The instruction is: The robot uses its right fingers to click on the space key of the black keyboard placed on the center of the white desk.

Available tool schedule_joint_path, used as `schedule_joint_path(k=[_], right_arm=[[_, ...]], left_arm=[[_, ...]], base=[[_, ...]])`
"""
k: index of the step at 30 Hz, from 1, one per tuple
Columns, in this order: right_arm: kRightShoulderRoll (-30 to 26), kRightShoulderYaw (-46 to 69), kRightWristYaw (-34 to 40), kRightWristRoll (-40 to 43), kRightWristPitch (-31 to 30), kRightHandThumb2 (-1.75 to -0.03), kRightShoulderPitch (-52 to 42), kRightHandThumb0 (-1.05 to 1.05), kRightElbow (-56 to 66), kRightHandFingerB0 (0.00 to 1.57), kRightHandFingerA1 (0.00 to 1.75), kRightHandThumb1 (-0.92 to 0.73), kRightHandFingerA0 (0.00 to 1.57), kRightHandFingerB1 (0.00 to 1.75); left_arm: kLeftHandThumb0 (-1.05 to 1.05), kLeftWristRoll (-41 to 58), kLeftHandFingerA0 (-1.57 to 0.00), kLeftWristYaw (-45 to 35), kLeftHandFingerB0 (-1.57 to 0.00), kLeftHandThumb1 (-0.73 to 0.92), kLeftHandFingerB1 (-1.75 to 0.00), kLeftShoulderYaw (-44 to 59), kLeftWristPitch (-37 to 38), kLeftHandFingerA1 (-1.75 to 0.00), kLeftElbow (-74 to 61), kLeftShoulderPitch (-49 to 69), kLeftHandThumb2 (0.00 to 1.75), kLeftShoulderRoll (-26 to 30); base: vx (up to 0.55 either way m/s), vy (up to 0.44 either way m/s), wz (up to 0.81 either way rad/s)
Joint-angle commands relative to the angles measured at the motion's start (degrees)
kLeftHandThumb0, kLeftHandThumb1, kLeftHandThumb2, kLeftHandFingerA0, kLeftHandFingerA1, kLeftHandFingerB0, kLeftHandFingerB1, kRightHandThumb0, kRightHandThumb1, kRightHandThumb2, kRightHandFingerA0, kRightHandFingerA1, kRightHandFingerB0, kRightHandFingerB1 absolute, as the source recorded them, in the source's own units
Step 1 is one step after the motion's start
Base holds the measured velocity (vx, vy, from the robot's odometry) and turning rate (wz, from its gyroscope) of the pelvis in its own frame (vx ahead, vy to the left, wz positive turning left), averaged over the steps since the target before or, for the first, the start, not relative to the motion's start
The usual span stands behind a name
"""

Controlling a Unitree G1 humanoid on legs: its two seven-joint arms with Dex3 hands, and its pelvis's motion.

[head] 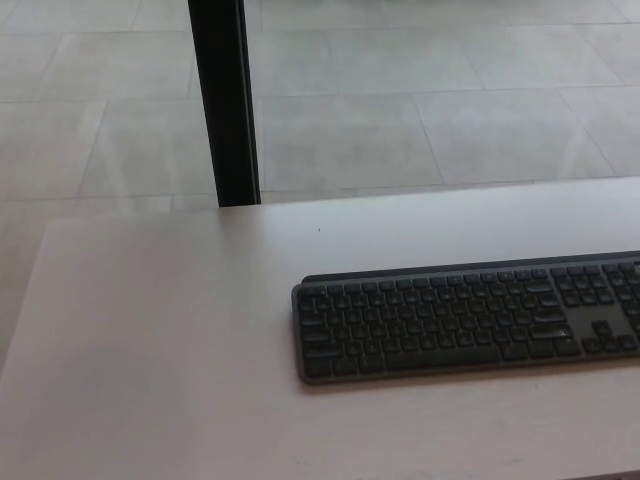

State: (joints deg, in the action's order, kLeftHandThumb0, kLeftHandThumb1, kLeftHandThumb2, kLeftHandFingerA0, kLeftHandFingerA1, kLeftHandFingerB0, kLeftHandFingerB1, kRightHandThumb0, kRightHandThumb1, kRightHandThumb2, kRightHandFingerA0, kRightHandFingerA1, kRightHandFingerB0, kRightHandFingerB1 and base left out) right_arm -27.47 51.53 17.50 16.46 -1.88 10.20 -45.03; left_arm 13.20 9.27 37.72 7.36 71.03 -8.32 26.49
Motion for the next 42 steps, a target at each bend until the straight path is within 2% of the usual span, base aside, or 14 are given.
schedule_joint_path(k=[1,2,4,6,7,8,15,17,23,31,35,37,38,42], right_arm=[[-1.8,-1.1,1.7,2.0,-2.1,-0.56,3.0,-0.43,5.2,0.52,0.75,-0.55,0.99,0.52],[-1.3,-1.7,0.3,3.0,-1.6,-0.57,4.1,-0.34,8.2,0.55,0.60,-0.56,0.91,0.49],[-0.7,-3.3,-1.5,3.6,-1.5,-0.57,5.8,-0.32,13.2,0.57,0.58,-0.57,0.89,0.48],[-0.1,-6.8,-0.7,1.7,-4.1,-0.57,6.6,-0.34,19.4,0.61,0.56,-0.56,0.94,0.45],[0.1,-7.9,-0.9,1.8,-5.2,-0.56,7.2,-0.33,21.4,0.62,0.56,-0.53,0.98,0.44],[0.3,-12.1,-1.6,-1.3,-5.0,-0.57,6.9,-0.39,25.5,0.67,0.55,-0.53,0.97,0.44],[2.5,-27.8,-6.0,-4.6,-10.3,-0.59,6.0,-0.20,42.3,0.50,0.63,-0.64,0.81,0.43],[2.7,-29.8,-6.4,-5.0,-9.8,-0.59,5.8,-0.23,43.4,0.53,0.66,-0.64,0.84,0.44],[1.9,-42.2,-9.2,-13.2,-4.6,-0.58,6.8,-0.27,39.5,0.60,0.72,-0.60,0.96,0.42],[0.8,-53.5,-8.7,-21.5,0.5,-0.57,9.7,-0.33,32.4,0.63,1.02,-0.58,0.90,0.44],[0.5,-57.5,-9.4,-23.9,0.9,-0.59,10.6,-0.33,32.4,0.66,1.37,-0.57,0.88,0.45],[-0.1,-59.6,-9.4,-25.9,1.8,-0.59,11.2,-0.30,31.5,0.67,1.38,-0.56,0.89,0.46],[-0.7,-60.9,-9.1,-27.7,3.1,-0.59,11.5,-0.29,30.6,0.67,1.38,-0.56,0.93,0.46],[-2.5,-66.0,-6.6,-34.4,8.3,-0.58,12.8,-0.23,26.8,0.70,1.41,-0.54,0.95,0.51]], left_arm=[[-0.53,1.3,-0.88,0.7,-0.69,0.51,-0.55,-0.2,1.9,-1.40,0.3,0.3,0.57,1.1],[-0.53,1.5,-0.86,0.5,-0.68,0.53,-0.53,-0.2,2.0,-1.09,0.2,0.2,0.56,1.1],[-0.52,2.0,-0.85,0.3,-0.68,0.53,-0.54,0.0,2.2,-1.06,0.2,0.2,0.56,1.1],[-0.51,2.4,-0.87,0.2,-0.70,0.51,-0.56,0.3,2.0,-1.50,0.5,-0.1,0.59,1.2],[-0.52,2.1,-0.84,0.3,-0.68,0.53,-0.53,-0.1,1.8,-1.26,0.5,-0.1,0.57,1.3],[-0.55,2.3,-0.86,0.1,-0.70,0.51,-0.55,0.0,1.8,-1.50,0.5,-0.1,0.59,1.2],[-0.51,2.6,-0.91,-0.4,-0.70,0.52,-0.56,-0.1,2.0,-1.62,0.3,0.0,0.61,1.1],[-0.58,2.5,-0.96,-0.2,-0.65,0.42,-0.63,-0.3,2.0,-1.33,0.5,0.0,0.77,1.2],[-0.49,3.7,-0.95,-1.2,-0.70,0.52,-0.58,0.7,2.2,-1.61,0.6,-0.3,0.61,1.1],[-0.57,3.7,-0.98,-0.9,-0.67,0.41,-0.64,0.6,1.8,-1.35,0.8,-0.6,0.75,1.3],[-0.48,3.9,-0.87,-0.7,-0.74,0.51,-0.58,0.8,1.7,-1.62,1.0,-0.8,0.59,1.2],[-0.58,3.5,-0.97,-0.8,-0.68,0.42,-0.65,0.4,1.8,-1.38,0.8,-0.8,0.75,1.2],[-0.50,3.7,-0.88,-1.2,-0.74,0.52,-0.60,0.6,2.1,-1.64,0.9,-0.8,0.61,1.1],[-0.53,3.5,-0.89,-1.1,-0.75,0.51,-0.59,0.4,2.5,-1.38,0.7,-0.6,0.57,1.0]], base=[[0.00,0.000,0.00],[0.00,0.000,0.00],[0.00,0.000,0.00],[0.00,0.000,0.00],[0.00,0.000,0.00],[0.00,0.000,0.00],[0.00,0.000,0.00],[0.00,0.000,0.00],[0.00,0.000,0.00],[0.00,0.000,0.00],[0.00,0.000,0.00],[0.00,0.000,0.00],[0.00,0.000,0.00],[0.00,0.000,0.00]])
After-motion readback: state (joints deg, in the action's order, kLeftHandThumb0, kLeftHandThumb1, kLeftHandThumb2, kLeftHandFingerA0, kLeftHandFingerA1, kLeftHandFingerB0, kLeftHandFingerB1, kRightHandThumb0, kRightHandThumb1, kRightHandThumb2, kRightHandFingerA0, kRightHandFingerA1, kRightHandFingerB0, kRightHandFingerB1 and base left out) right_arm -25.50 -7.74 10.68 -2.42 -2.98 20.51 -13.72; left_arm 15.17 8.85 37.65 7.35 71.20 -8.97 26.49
